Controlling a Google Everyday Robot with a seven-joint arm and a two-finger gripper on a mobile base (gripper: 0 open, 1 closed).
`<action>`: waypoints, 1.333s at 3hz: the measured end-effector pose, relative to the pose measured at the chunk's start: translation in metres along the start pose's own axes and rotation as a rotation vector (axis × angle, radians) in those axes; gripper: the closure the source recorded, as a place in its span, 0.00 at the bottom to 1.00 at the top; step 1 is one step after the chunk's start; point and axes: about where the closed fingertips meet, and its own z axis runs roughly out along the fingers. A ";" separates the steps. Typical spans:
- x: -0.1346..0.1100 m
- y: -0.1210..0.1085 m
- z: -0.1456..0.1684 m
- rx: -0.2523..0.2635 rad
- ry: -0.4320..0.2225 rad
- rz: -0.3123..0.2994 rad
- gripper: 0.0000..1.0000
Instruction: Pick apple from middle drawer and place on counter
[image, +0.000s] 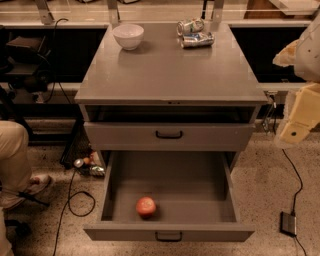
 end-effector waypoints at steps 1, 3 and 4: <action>0.000 0.000 0.000 0.000 0.000 0.000 0.00; -0.023 0.020 0.087 -0.070 -0.023 0.117 0.00; -0.035 0.031 0.132 -0.102 -0.027 0.247 0.00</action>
Offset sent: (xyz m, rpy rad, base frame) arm 0.0126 0.0262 -0.0701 0.0675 0.0918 -0.0467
